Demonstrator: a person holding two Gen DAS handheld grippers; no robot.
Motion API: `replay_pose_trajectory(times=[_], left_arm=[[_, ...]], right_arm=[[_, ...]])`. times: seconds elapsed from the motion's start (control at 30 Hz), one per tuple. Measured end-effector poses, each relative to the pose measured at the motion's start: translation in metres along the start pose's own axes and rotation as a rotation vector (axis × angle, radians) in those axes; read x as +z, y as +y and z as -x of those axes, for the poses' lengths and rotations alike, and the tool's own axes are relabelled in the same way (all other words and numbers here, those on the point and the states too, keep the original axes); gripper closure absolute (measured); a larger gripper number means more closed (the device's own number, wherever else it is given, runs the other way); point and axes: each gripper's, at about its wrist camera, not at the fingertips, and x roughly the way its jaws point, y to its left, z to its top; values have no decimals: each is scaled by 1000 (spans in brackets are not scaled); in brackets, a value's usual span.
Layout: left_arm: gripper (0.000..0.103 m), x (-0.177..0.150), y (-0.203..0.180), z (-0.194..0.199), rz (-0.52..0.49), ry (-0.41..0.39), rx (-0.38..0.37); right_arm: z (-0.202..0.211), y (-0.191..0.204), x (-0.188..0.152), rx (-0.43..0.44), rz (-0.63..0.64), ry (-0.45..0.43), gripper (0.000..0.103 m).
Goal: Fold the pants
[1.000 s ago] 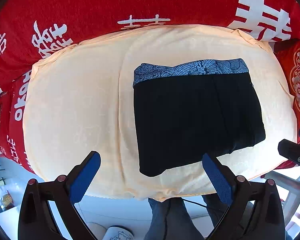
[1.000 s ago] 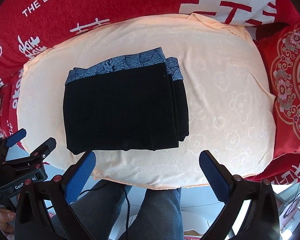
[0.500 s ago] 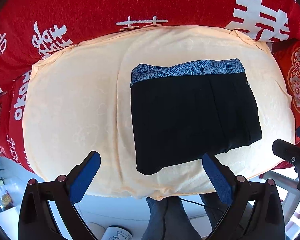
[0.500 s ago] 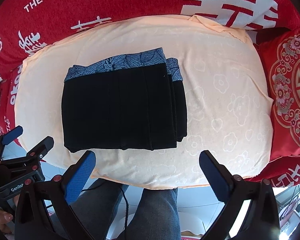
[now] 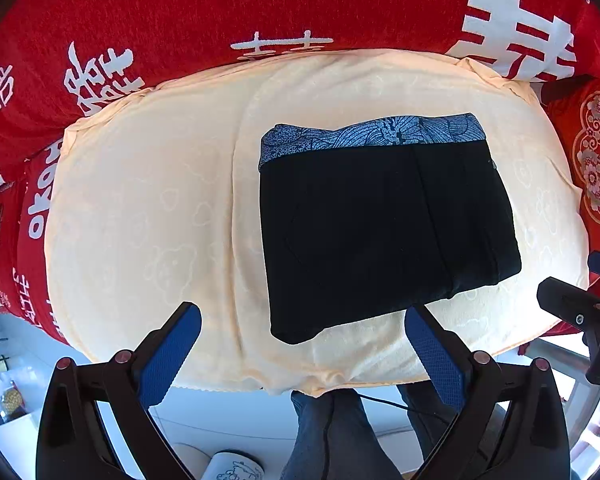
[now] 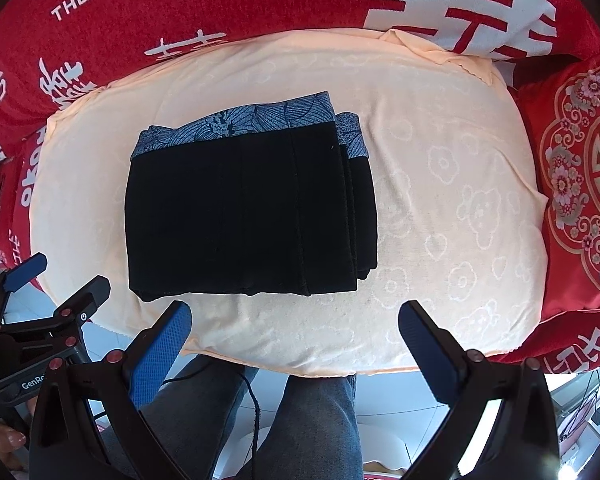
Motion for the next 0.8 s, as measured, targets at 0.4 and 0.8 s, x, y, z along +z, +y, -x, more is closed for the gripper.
replay_pose_trajectory(times=[0.4,0.8], left_arm=[[1,0,-1,-2,0,10,-5],[1,3,0,-2,14,7,-33]], right_arm=[[0,-1,0,-3,-5,1,0],[-5,-1,0,-6,-4,7,0]])
